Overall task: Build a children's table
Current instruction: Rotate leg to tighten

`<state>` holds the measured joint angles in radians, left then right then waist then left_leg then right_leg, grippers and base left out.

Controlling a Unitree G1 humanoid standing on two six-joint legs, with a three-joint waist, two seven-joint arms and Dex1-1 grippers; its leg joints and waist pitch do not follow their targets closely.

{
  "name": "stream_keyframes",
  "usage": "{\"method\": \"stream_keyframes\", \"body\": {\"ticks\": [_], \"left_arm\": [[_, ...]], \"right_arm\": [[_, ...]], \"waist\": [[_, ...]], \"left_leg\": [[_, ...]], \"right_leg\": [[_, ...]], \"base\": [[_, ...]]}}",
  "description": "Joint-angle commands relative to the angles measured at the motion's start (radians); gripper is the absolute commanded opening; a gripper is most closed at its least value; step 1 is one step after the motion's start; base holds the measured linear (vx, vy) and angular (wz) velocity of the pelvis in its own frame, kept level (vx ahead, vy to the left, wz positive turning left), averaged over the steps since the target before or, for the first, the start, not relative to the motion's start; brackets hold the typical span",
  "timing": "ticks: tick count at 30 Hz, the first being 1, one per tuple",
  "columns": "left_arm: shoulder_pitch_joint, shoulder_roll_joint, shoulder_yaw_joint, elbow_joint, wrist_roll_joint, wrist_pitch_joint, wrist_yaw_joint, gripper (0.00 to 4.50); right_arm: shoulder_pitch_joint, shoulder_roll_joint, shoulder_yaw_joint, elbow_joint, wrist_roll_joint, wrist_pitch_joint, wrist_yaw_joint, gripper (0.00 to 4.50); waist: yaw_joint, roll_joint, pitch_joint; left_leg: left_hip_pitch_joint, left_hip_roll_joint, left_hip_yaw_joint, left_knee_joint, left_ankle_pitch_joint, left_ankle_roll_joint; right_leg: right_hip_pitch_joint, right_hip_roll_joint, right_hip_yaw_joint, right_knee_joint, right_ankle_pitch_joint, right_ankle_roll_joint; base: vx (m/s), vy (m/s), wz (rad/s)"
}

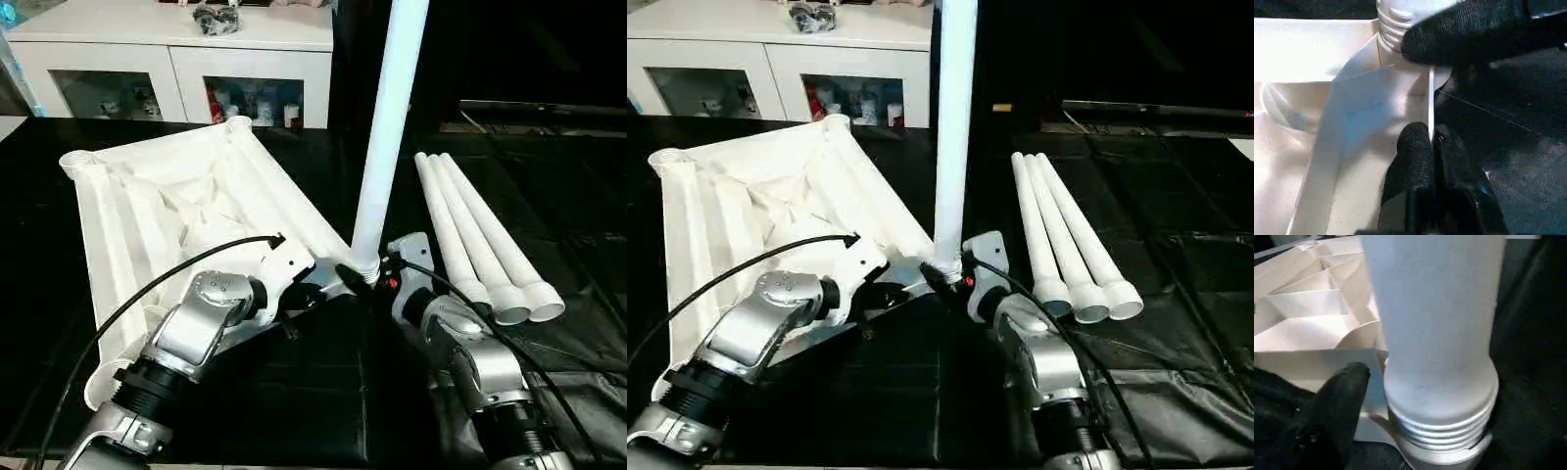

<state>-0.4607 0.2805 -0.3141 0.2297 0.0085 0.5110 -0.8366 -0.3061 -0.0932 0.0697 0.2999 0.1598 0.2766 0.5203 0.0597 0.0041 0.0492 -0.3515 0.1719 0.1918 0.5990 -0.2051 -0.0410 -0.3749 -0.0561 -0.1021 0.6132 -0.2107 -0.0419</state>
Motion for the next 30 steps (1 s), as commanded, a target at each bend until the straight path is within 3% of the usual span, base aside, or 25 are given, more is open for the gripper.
{"method": "stream_keyframes", "body": {"ticks": [1, 10, 16, 20, 26, 30], "left_arm": [[-0.009, 0.003, -0.012, -0.019, -0.009, -0.067, -0.037, 0.00], [0.001, 0.084, -0.039, -0.013, -0.036, -0.161, -0.178, 0.00], [0.013, 0.148, -0.071, -0.022, -0.052, -0.223, -0.311, 0.00], [0.008, 0.176, -0.089, -0.007, -0.047, -0.256, -0.364, 0.00], [-0.016, 0.211, -0.124, 0.024, -0.038, -0.311, -0.461, 0.00], [-0.025, 0.214, -0.135, 0.033, -0.038, -0.330, -0.490, 0.00]], "right_arm": [[0.032, -0.016, 0.056, -0.031, 0.026, 0.014, 0.087, 4.35], [0.113, -0.194, 0.018, -0.149, 0.088, 0.011, 0.297, 4.45], [0.121, -0.289, 0.006, -0.185, 0.114, 0.006, 0.398, 4.45], [0.117, -0.324, 0.017, -0.190, 0.103, -0.013, 0.435, 4.45], [0.104, -0.371, 0.098, -0.210, 0.089, -0.020, 0.541, 4.45], [0.083, -0.359, 0.122, -0.190, 0.074, -0.032, 0.555, 4.45]], "waist": [[0.009, 0.004, -0.058], [0.034, 0.005, -0.059], [0.039, 0.007, -0.058], [0.045, 0.006, -0.058], [0.054, 0.006, -0.059], [0.054, 0.005, -0.058]], "left_leg": [[0.001, 0.071, -0.039, -0.069, -0.121, 0.042], [0.001, 0.075, -0.038, -0.067, -0.107, 0.067], [0.001, 0.074, -0.037, -0.067, -0.115, 0.066], [0.001, 0.075, -0.037, -0.067, -0.113, 0.065], [0.003, 0.077, -0.036, -0.067, -0.115, 0.065], [0.002, 0.077, -0.037, -0.068, -0.119, 0.056]], "right_leg": [[0.048, -0.113, 0.078, -0.082, -0.156, -0.164], [0.045, -0.113, 0.077, -0.079, -0.129, -0.166], [0.044, -0.112, 0.075, -0.081, -0.152, -0.166], [0.043, -0.113, 0.075, -0.080, -0.153, -0.168], [0.042, -0.112, 0.074, -0.079, -0.154, -0.168], [0.042, -0.114, 0.074, -0.079, -0.166, -0.169]], "base": [[0.000, 0.000, 0.00], [0.000, 0.000, 0.00], [0.000, 0.000, 0.00], [0.000, 0.000, 0.00], [0.000, 0.000, 0.00], [0.000, 0.000, 0.00]]}}
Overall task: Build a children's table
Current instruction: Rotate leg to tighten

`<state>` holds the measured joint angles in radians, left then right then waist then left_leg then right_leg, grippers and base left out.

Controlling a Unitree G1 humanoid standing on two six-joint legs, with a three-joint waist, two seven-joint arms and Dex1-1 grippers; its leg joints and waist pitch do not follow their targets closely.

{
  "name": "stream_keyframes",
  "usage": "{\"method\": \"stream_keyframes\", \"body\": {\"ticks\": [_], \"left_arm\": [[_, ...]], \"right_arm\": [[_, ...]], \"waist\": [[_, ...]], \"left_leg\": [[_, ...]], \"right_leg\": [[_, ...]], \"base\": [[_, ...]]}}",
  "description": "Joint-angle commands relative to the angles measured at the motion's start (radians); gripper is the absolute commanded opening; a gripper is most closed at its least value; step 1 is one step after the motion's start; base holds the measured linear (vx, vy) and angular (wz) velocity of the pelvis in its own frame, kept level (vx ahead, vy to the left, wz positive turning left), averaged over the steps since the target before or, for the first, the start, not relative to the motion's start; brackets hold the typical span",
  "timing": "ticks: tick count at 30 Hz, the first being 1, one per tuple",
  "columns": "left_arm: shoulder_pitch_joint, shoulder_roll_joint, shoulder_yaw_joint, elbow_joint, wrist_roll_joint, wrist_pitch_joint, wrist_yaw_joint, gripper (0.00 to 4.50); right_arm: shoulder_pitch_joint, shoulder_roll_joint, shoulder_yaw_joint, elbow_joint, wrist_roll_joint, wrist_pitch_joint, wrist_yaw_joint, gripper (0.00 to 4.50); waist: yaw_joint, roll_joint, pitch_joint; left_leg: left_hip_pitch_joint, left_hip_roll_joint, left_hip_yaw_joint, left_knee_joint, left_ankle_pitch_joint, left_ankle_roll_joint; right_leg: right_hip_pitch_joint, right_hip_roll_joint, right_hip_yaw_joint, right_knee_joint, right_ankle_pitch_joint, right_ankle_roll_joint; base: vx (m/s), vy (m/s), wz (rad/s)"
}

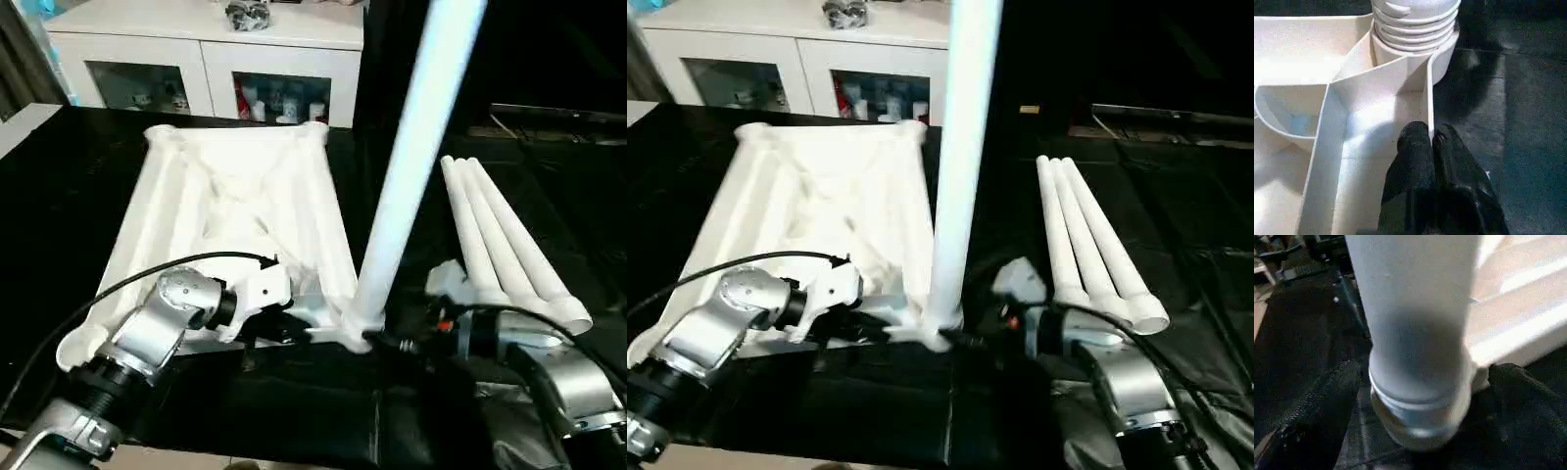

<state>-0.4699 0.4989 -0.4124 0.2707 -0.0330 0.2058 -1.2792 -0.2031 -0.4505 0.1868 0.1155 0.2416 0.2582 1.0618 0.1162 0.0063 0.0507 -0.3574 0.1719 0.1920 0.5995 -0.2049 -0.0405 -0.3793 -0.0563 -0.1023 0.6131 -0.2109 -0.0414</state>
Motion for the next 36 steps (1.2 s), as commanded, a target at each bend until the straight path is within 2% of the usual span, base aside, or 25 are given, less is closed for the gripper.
{"method": "stream_keyframes", "body": {"ticks": [1, 4, 6, 7, 8, 9, 12, 13, 20, 27, 30, 31, 33, 35, 36], "left_arm": [[-0.016, -0.004, -0.038, -0.009, 0.003, -0.026, -0.052, 0.00], [-0.015, -0.003, -0.045, -0.013, 0.002, -0.031, -0.066, 0.00], [-0.015, -0.003, -0.047, -0.012, 0.002, -0.034, -0.071, 0.00], [-0.015, -0.001, -0.050, -0.011, 0.002, -0.037, -0.077, 0.00], [-0.015, -0.001, -0.050, -0.011, 0.002, -0.037, -0.077, 0.00], [-0.016, -0.001, -0.051, -0.010, 0.001, -0.039, -0.078, 0.00], [-0.016, 0.000, -0.051, -0.006, 0.004, -0.045, -0.081, 0.00], [-0.017, 0.001, -0.051, -0.004, 0.004, -0.047, -0.082, 0.00], [-0.018, 0.001, -0.052, -0.001, 0.005, -0.049, -0.080, 0.00], [-0.019, -0.014, -0.038, 0.015, 0.011, -0.011, -0.032, 0.00], [-0.022, -0.042, -0.008, 0.017, -0.004, 0.040, 0.021, 0.00], [-0.029, -0.083, 0.032, 0.016, -0.020, 0.109, 0.102, 0.00], [-0.031, -0.096, 0.044, 0.015, -0.022, 0.128, 0.129, 0.00], [-0.035, -0.155, 0.091, -0.006, -0.032, 0.213, 0.242, 0.00], [-0.035, -0.155, 0.091, -0.006, -0.032, 0.213, 0.242, 0.00]], "right_arm": [[-0.026, 0.001, 0.007, -0.001, -0.007, -0.012, 0.016, 4.45], [-0.040, 0.006, 0.014, 0.008, 0.000, -0.009, 0.024, 4.45], [-0.044, 0.007, 0.017, 0.012, 0.003, -0.011, 0.029, 4.11], [-0.047, 0.004, 0.022, 0.015, 0.006, -0.015, 0.039, 4.08], [-0.047, 0.004, 0.022, 0.015, 0.006, -0.015, 0.039, 4.08], [-0.048, 0.003, 0.023, 0.016, 0.006, -0.016, 0.042, 3.82], [-0.046, -0.004, 0.029, 0.016, 0.012, -0.006, 0.063, 3.71], [-0.044, -0.008, 0.031, 0.013, 0.015, -0.001, 0.069, 3.52], [-0.042, -0.009, 0.032, 0.013, 0.019, 0.004, 0.079, 2.96], [-0.029, 0.014, 0.030, 0.019, 0.007, 0.029, 0.043, 2.71], [-0.026, 0.046, 0.019, 0.025, 0.000, 0.043, -0.018, 2.70], [-0.033, 0.109, -0.003, 0.030, 0.000, 0.085, -0.121, 2.70], [-0.037, 0.129, -0.009, 0.033, 0.000, 0.098, -0.153, 2.69], [-0.060, 0.228, -0.026, 0.070, -0.018, 0.113, -0.297, 2.69], [-0.060, 0.228, -0.026, 0.070, -0.018, 0.113, -0.297, 2.69]], "waist": [[-0.002, 0.003, -0.062], [-0.002, 0.003, -0.062], [-0.001, 0.003, -0.062], [-0.001, -0.001, -0.062], [-0.001, 0.000, -0.063], [-0.001, 0.000, -0.062], [-0.001, 0.000, -0.062], [0.000, -0.002, -0.062], [0.000, 0.000, -0.063], [-0.001, 0.000, -0.062], [-0.005, 0.002, -0.054], [-0.010, 0.004, -0.051], [-0.013, 0.003, -0.053], [-0.021, 0.002, -0.053], [-0.031, 0.002, -0.054]], "left_leg": [[0.008, 0.078, -0.038, -0.068, -0.114, 0.055], [0.008, 0.078, -0.037, -0.067, -0.108, 0.056], [0.007, 0.078, -0.037, -0.067, -0.106, 0.056], [0.007, 0.078, -0.037, -0.067, -0.102, 0.059], [0.007, 0.078, -0.037, -0.066, -0.101, 0.060], [0.007, 0.078, -0.037, -0.066, -0.102, 0.061], [0.006, 0.077, -0.036, -0.066, -0.101, 0.061], [0.006, 0.077, -0.036, -0.065, -0.097, 0.064], [0.007, 0.077, -0.036, -0.065, -0.098, 0.063], [0.008, 0.077, -0.037, -0.066, -0.103, 0.058], [0.012, 0.076, -0.036, -0.070, -0.151, 0.040], [0.015, 0.075, -0.037, -0.073, -0.174, 0.027], [0.019, 0.075, -0.041, -0.074, -0.197, 0.010], [0.012, 0.077, -0.044, -0.078, -0.181, 0.000], [0.011, 0.075, -0.044, -0.077, -0.185, -0.004]], "right_leg": [[0.048, -0.116, 0.075, -0.076, -0.155, -0.173], [0.048, -0.115, 0.075, -0.074, -0.139, -0.178], [0.049, -0.115, 0.075, -0.073, -0.134, -0.180], [0.049, -0.115, 0.075, -0.071, -0.131, -0.180], [0.049, -0.115, 0.075, -0.072, -0.130, -0.180], [0.048, -0.115, 0.075, -0.072, -0.131, -0.180], [0.049, -0.115, 0.075, -0.073, -0.137, -0.178], [0.049, -0.115, 0.075, -0.073, -0.139, -0.176], [0.049, -0.115, 0.074, -0.074, -0.145, -0.174], [0.048, -0.114, 0.074, -0.074, -0.151, -0.174], [0.046, -0.116, 0.074, -0.087, -0.236, -0.164], [0.044, -0.115, 0.074, -0.092, -0.285, -0.156], [0.045, -0.119, 0.073, -0.098, -0.342, -0.146], [0.047, -0.117, 0.073, -0.093, -0.316, -0.144], [0.046, -0.118, 0.072, -0.092, -0.309, -0.150]], "base": [[0.000, 0.000, 0.00], [0.000, 0.000, 0.00], [0.000, 0.000, 0.00], [0.000, 0.000, 0.00], [0.000, 0.000, 0.00], [0.000, 0.000, 0.00], [0.000, 0.000, 0.00], [0.000, 0.000, 0.00], [0.000, 0.000, 0.00], [0.000, 0.000, 0.00], [0.000, 0.000, 0.00], [0.000, 0.000, 0.00], [0.000, 0.000, 0.00], [0.000, 0.000, 0.00], [0.000, 0.000, 0.00]]}}
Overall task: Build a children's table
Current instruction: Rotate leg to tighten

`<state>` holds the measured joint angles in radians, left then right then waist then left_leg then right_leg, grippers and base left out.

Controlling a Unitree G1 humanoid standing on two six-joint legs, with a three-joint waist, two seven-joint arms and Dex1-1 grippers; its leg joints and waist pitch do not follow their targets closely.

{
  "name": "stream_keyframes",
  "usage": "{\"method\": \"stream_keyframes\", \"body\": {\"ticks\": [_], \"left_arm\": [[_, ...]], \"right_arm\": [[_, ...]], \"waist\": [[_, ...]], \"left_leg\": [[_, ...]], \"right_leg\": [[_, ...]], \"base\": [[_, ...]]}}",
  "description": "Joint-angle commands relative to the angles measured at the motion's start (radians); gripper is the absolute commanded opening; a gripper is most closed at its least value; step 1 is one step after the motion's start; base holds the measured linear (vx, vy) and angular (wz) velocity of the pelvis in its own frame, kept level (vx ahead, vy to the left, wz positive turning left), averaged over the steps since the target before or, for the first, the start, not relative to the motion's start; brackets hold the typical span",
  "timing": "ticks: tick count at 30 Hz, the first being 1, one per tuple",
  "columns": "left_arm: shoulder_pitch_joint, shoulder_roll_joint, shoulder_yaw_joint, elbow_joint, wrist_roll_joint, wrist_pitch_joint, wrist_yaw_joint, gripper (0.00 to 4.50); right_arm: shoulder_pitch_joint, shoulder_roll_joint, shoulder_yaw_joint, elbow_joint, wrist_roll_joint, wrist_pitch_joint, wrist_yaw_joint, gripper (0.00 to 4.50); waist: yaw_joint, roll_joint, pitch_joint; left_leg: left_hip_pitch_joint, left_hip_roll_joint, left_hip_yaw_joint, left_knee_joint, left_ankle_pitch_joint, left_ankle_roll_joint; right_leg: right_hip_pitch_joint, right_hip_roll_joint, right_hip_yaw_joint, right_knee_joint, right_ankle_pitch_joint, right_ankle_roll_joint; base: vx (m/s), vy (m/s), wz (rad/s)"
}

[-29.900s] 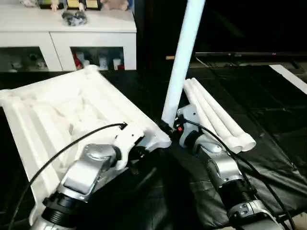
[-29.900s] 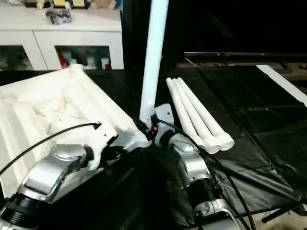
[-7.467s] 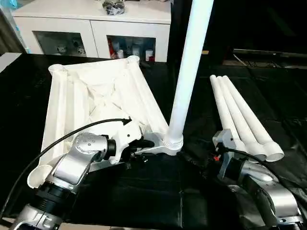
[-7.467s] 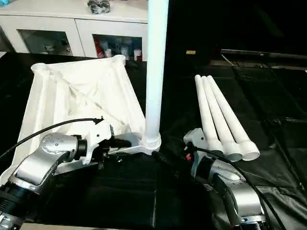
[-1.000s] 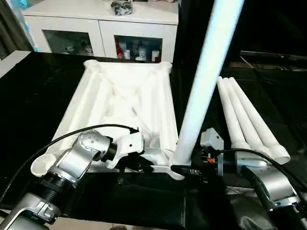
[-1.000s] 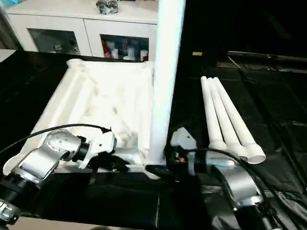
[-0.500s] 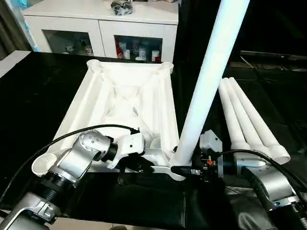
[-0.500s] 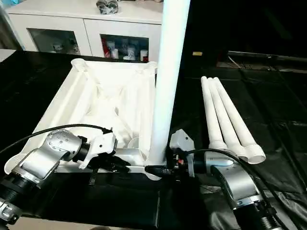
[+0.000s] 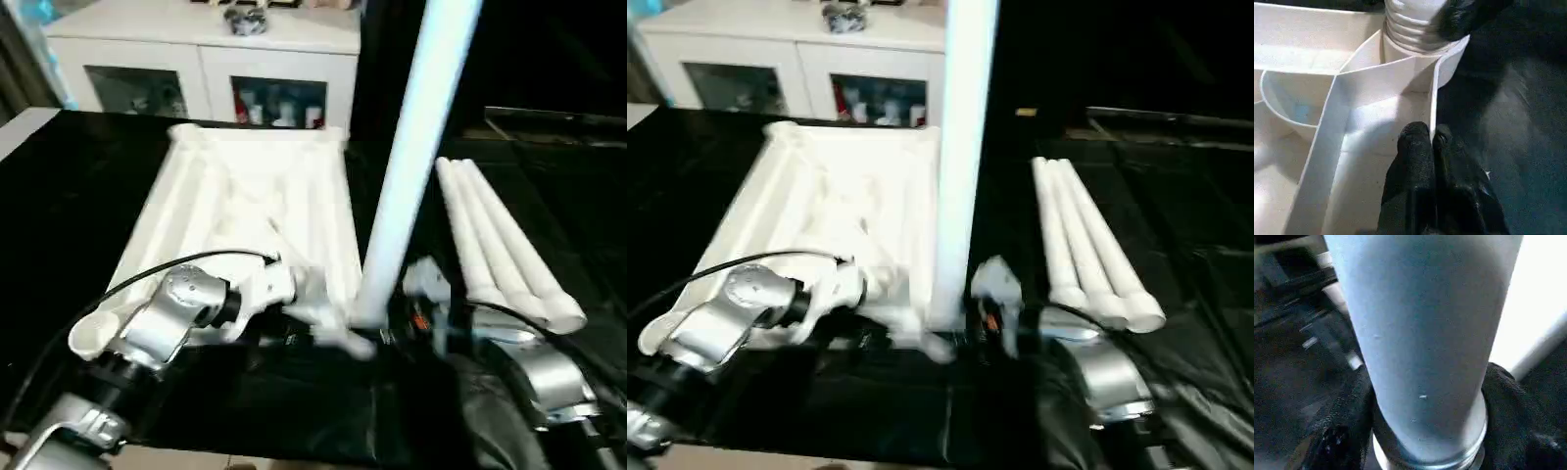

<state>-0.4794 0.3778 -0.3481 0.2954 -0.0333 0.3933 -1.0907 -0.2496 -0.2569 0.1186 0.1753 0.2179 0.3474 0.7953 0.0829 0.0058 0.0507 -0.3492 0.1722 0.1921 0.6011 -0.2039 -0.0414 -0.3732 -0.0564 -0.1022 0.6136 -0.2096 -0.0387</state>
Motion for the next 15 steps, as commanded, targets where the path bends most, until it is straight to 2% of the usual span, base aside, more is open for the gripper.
{"method": "stream_keyframes", "body": {"ticks": [1, 2, 4, 5, 6, 8, 9, 12, 13, 14, 15], "left_arm": [[-0.026, -0.057, 0.044, -0.042, -0.035, 0.059, 0.095, 0.00], [-0.025, -0.077, 0.056, -0.053, -0.036, 0.085, 0.127, 0.00], [-0.025, -0.101, 0.071, -0.063, -0.035, 0.109, 0.166, 0.00], [-0.027, -0.136, 0.086, -0.068, -0.030, 0.133, 0.221, 0.00], [-0.030, -0.158, 0.095, -0.067, -0.026, 0.142, 0.257, 0.00], [-0.034, -0.182, 0.106, -0.070, -0.023, 0.154, 0.296, 0.00], [-0.036, -0.207, 0.108, -0.078, -0.020, 0.164, 0.327, 0.00], [-0.031, -0.238, 0.092, -0.105, -0.016, 0.174, 0.347, 0.00], [-0.030, -0.238, 0.089, -0.108, -0.016, 0.175, 0.347, 0.00], [-0.028, -0.235, 0.085, -0.110, -0.013, 0.176, 0.345, 0.00], [-0.026, -0.227, 0.083, -0.108, -0.011, 0.169, 0.339, 0.00]], "right_arm": [[-0.024, 0.072, 0.037, 0.027, -0.003, 0.029, -0.086, 2.69], [-0.034, 0.103, 0.035, 0.047, -0.017, 0.027, -0.136, 2.69], [-0.045, 0.136, 0.030, 0.068, -0.030, 0.029, -0.188, 2.69], [-0.063, 0.181, 0.019, 0.099, -0.048, 0.033, -0.262, 2.69], [-0.073, 0.205, 0.011, 0.116, -0.057, 0.035, -0.305, 2.69], [-0.084, 0.232, 0.002, 0.134, -0.066, 0.037, -0.353, 2.69], [-0.097, 0.256, -0.008, 0.152, -0.072, 0.042, -0.393, 2.69], [-0.113, 0.281, -0.013, 0.165, -0.063, 0.037, -0.392, 2.69], [-0.114, 0.281, -0.012, 0.164, -0.063, 0.035, -0.388, 3.25], [-0.114, 0.281, -0.014, 0.164, -0.064, 0.036, -0.391, 3.25], [-0.113, 0.278, -0.018, 0.162, -0.062, 0.034, -0.389, 3.25]], "waist": [[-0.003, 0.000, -0.056], [-0.005, 0.000, -0.056], [-0.011, -0.001, -0.054], [-0.013, -0.004, -0.058], [-0.018, 0.000, -0.057], [-0.018, 0.001, -0.060], [-0.020, -0.003, -0.062], [-0.019, 0.001, -0.064], [-0.019, 0.000, -0.063], [-0.018, 0.001, -0.064], [-0.018, 0.005, -0.062]], "left_leg": [[-0.003, 0.072, -0.046, -0.077, -0.168, -0.001], [-0.005, 0.070, -0.045, -0.076, -0.160, 0.001], [-0.002, 0.068, -0.043, -0.074, -0.163, 0.006], [-0.001, 0.068, -0.042, -0.072, -0.143, 0.012], [-0.005, 0.068, -0.043, -0.073, -0.124, 0.015], [-0.002, 0.069, -0.041, -0.070, -0.105, 0.023], [-0.005, 0.068, -0.040, -0.071, -0.090, 0.030], [-0.005, 0.069, -0.038, -0.068, -0.059, 0.047], [-0.005, 0.068, -0.037, -0.067, -0.060, 0.054], [-0.006, 0.068, -0.037, -0.067, -0.057, 0.056], [-0.006, 0.068, -0.037, -0.068, -0.061, 0.059]], "right_leg": [[0.047, -0.119, 0.071, -0.091, -0.300, -0.152], [0.046, -0.118, 0.071, -0.090, -0.295, -0.151], [0.042, -0.118, 0.072, -0.097, -0.318, -0.146], [0.043, -0.118, 0.074, -0.094, -0.290, -0.150], [0.042, -0.114, 0.073, -0.089, -0.253, -0.161], [0.043, -0.115, 0.075, -0.084, -0.203, -0.169], [0.044, -0.113, 0.076, -0.080, -0.168, -0.178], [0.044, -0.112, 0.076, -0.072, -0.097, -0.193], [0.044, -0.112, 0.077, -0.072, -0.084, -0.195], [0.045, -0.112, 0.077, -0.071, -0.078, -0.196], [0.045, -0.112, 0.077, -0.072, -0.076, -0.196]], "base": [[0.000, 0.000, 0.00], [0.000, 0.000, 0.00], [0.000, 0.000, 0.00], [0.000, 0.000, 0.00], [0.000, 0.000, 0.00], [0.000, 0.000, 0.00], [0.000, 0.000, 0.00], [0.000, 0.000, 0.00], [0.000, 0.000, 0.00], [0.000, 0.000, 0.00], [0.000, 0.000, 0.00]]}}
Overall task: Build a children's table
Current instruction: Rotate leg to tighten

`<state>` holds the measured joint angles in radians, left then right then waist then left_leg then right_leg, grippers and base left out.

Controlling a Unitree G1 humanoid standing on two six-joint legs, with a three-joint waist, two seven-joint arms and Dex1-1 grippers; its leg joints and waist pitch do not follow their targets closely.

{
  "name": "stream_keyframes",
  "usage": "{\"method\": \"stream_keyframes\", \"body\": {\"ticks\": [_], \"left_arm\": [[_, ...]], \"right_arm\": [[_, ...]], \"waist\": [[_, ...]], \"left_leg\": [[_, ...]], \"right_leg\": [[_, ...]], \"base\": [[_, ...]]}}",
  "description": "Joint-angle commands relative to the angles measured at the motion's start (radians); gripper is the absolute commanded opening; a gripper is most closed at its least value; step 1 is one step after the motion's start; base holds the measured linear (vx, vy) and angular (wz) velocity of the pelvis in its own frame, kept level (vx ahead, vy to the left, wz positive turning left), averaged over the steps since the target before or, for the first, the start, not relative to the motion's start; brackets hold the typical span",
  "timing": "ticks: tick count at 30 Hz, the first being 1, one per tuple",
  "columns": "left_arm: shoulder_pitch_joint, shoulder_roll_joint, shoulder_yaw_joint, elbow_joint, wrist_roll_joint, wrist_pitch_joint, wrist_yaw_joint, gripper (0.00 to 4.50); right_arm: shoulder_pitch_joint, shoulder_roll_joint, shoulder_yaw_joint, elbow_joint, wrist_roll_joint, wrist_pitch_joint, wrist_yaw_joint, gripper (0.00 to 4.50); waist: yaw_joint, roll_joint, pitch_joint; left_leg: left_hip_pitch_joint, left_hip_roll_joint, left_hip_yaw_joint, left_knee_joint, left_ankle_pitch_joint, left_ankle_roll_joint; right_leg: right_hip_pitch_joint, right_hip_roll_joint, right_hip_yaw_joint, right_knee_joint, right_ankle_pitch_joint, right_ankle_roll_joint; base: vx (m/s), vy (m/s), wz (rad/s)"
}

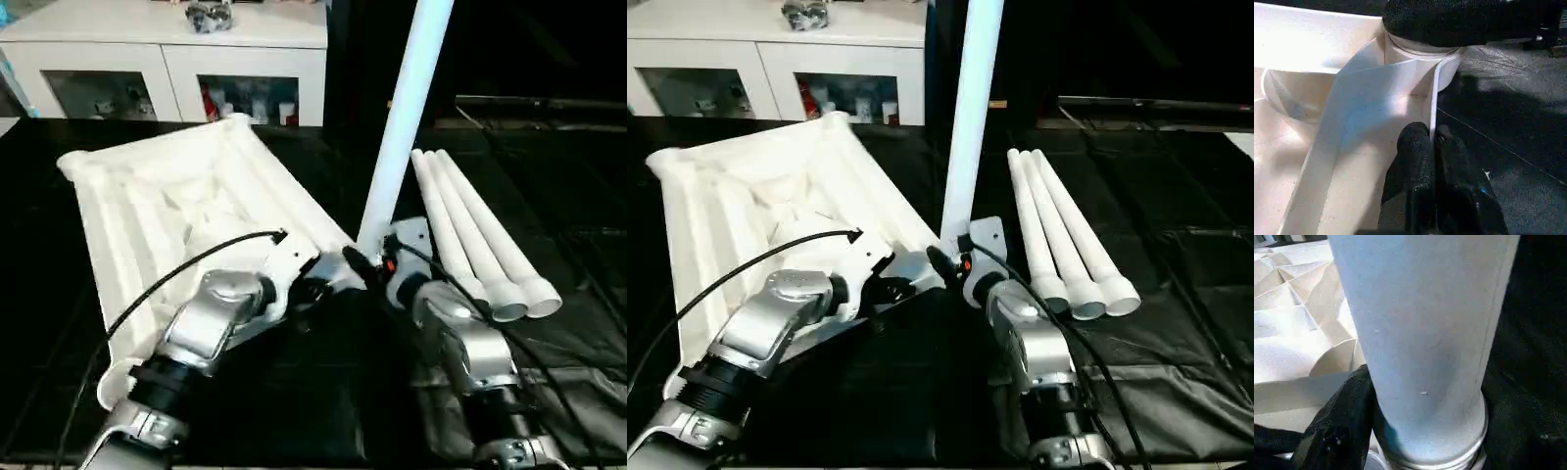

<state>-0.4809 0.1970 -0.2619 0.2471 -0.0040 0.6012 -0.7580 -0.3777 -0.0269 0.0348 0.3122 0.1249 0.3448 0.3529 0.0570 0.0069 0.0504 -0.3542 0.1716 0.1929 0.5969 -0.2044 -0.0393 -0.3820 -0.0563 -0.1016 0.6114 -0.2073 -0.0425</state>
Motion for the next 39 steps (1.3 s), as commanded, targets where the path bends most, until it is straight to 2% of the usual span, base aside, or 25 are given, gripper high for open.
{"method": "stream_keyframes", "body": {"ticks": [1, 5, 11, 18, 21, 22, 24, 25, 31, 33, 39], "left_arm": [[-0.022, -0.035, -0.006, -0.059, -0.037, -0.046, -0.001, 0.00], [-0.020, -0.003, 0.000, -0.048, -0.032, -0.057, -0.020, 0.00], [-0.025, 0.054, -0.015, -0.028, -0.028, -0.104, -0.091, 0.00], [-0.023, 0.133, -0.049, -0.005, -0.037, -0.190, -0.225, 0.00], [-0.015, 0.169, -0.070, -0.003, -0.039, -0.245, -0.296, 0.00], [-0.010, 0.198, -0.088, -0.005, -0.037, -0.271, -0.346, 0.00], [-0.008, 0.210, -0.095, -0.006, -0.036, -0.283, -0.367, 0.00], [-0.006, 0.235, -0.109, -0.009, -0.041, -0.313, -0.423, 0.00], [-0.013, 0.274, -0.142, 0.012, -0.038, -0.379, -0.515, 0.00], [-0.015, 0.280, -0.150, 0.017, -0.037, -0.392, -0.531, 0.00], [-0.020, 0.284, -0.158, 0.031, -0.030, -0.416, -0.550, 0.00]], "right_arm": [[0.016, 0.043, 0.061, 0.023, 0.031, 0.033, 0.056, 3.56], [0.024, 0.010, 0.040, 0.007, 0.035, 0.007, 0.086, 3.78], [0.062, -0.079, 0.028, -0.056, 0.068, -0.012, 0.202, 4.44], [0.112, -0.228, 0.032, -0.125, 0.109, -0.033, 0.411, 4.44], [0.120, -0.281, 0.035, -0.138, 0.120, -0.043, 0.482, 4.44], [0.118, -0.314, 0.040, -0.137, 0.120, -0.051, 0.523, 4.44], [0.116, -0.328, 0.043, -0.135, 0.118, -0.054, 0.539, 4.44], [0.109, -0.357, 0.053, -0.133, 0.124, -0.057, 0.591, 4.44], [0.100, -0.407, 0.094, -0.143, 0.142, -0.068, 0.714, 4.44], [0.101, -0.418, 0.113, -0.149, 0.142, -0.069, 0.745, 4.44], [0.105, -0.411, 0.137, -0.152, 0.144, -0.081, 0.788, 4.44]], "waist": [[0.007, 0.003, -0.061], [0.006, 0.004, -0.058], [0.012, 0.000, -0.058], [0.020, 0.003, -0.060], [0.034, 0.003, -0.059], [0.039, 0.008, -0.060], [0.041, 0.006, -0.061], [0.047, 0.006, -0.061], [0.060, 0.003, -0.061], [0.060, 0.000, -0.062], [0.060, 0.000, -0.062]], "left_leg": [[-0.001, 0.069, -0.038, -0.065, -0.067, 0.057], [0.001, 0.070, -0.039, -0.067, -0.107, 0.044], [0.001, 0.070, -0.039, -0.067, -0.100, 0.052], [0.000, 0.070, -0.037, -0.063, -0.095, 0.070], [0.003, 0.071, -0.036, -0.063, -0.099, 0.072], [0.006, 0.073, -0.037, -0.063, -0.102, 0.070], [0.006, 0.073, -0.036, -0.063, -0.101, 0.067], [0.007, 0.074, -0.036, -0.063, -0.098, 0.067], [0.006, 0.077, -0.036, -0.063, -0.102, 0.064], [0.004, 0.077, -0.035, -0.063, -0.101, 0.064], [0.003, 0.078, -0.036, -0.063, -0.100, 0.066]], "right_leg": [[0.054, -0.112, 0.076, -0.071, -0.085, -0.190], [0.054, -0.113, 0.076, -0.079, -0.148, -0.177], [0.055, -0.111, 0.076, -0.079, -0.140, -0.168], [0.054, -0.111, 0.075, -0.078, -0.131, -0.169], [0.051, -0.112, 0.075, -0.080, -0.149, -0.165], [0.047, -0.112, 0.074, -0.080, -0.154, -0.167], [0.048, -0.110, 0.075, -0.078, -0.145, -0.170], [0.047, -0.110, 0.074, -0.076, -0.130, -0.176], [0.049, -0.114, 0.074, -0.073, -0.132, -0.181], [0.051, -0.115, 0.074, -0.073, -0.140, -0.177], [0.049, -0.114, 0.073, -0.074, -0.157, -0.172]], "base": [[0.000, 0.000, 0.00], [0.000, 0.000, 0.00], [0.000, 0.000, 0.00], [0.000, 0.000, 0.00], [0.000, 0.000, 0.00], [0.000, 0.000, 0.00], [0.000, 0.000, 0.00], [0.000, 0.000, 0.00], [0.000, 0.000, 0.00], [0.000, 0.000, 0.00], [0.000, 0.000, 0.00]]}}
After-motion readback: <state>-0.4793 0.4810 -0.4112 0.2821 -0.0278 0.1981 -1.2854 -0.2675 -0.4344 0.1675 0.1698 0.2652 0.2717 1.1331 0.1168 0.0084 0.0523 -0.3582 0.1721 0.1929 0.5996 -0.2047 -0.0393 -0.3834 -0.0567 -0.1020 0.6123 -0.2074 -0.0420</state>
